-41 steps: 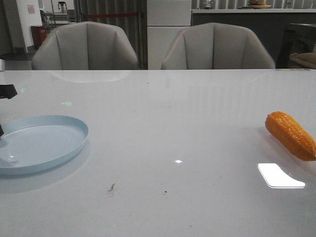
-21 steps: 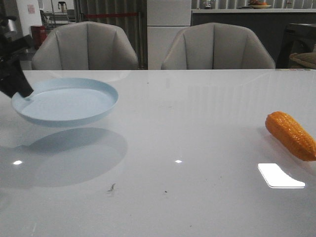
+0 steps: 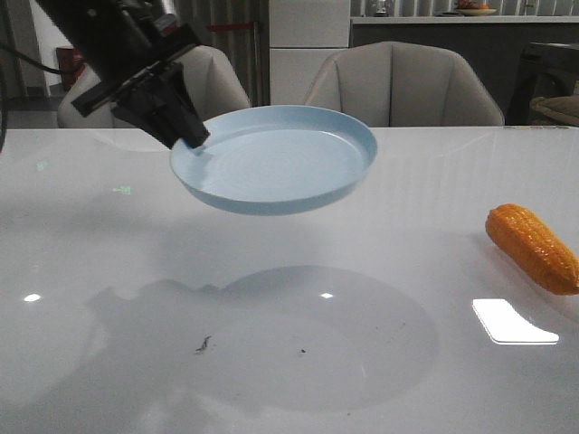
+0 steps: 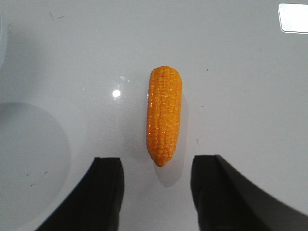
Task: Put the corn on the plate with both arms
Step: 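Lift the plate with the left gripper and carry it to table center, then set the plate down, open the left gripper and raise it away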
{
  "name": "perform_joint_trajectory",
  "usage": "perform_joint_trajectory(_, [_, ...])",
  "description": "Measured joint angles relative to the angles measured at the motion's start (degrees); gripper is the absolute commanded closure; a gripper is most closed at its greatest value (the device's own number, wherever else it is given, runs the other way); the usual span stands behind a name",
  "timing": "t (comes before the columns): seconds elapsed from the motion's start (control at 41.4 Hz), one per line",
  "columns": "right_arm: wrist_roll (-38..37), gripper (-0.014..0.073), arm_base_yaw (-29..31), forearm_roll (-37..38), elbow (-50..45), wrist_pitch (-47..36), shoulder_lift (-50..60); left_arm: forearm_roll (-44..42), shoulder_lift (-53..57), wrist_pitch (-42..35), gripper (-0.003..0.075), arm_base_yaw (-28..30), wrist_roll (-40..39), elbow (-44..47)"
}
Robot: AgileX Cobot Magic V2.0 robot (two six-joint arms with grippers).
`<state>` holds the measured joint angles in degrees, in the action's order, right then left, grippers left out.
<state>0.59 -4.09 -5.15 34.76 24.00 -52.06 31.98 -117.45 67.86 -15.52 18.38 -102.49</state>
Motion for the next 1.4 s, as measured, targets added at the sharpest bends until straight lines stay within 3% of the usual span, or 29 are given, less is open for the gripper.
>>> perform_joint_trajectory(0.29, [0.0,0.0158,0.0,0.0,0.0,0.0,0.0,-2.9,-4.8,-0.9,0.0631,-5.8,-1.5,-0.3])
perform_joint_trajectory(0.725, [0.0,0.0158,0.0,0.0,0.0,0.0,0.0,-3.8,-12.8,0.4,0.0629,-6.0,-2.9,-0.4])
perform_joint_trajectory(0.87, [0.0,0.0158,0.0,0.0,0.0,0.2,0.0,-3.6,-12.9,0.3,0.0561,-6.0,-2.9,-0.5])
perform_joint_trajectory(1.088, [0.0,0.0158,0.0,0.0,0.0,0.8,0.0,-3.2,-13.0,0.5,0.0386,-6.0,-3.0,-0.7])
perform_joint_trajectory(1.402, [0.0,0.0158,0.0,0.0,0.0,1.1,0.0,-4.1,-13.2,1.6,0.0383,-6.0,-3.0,-8.4])
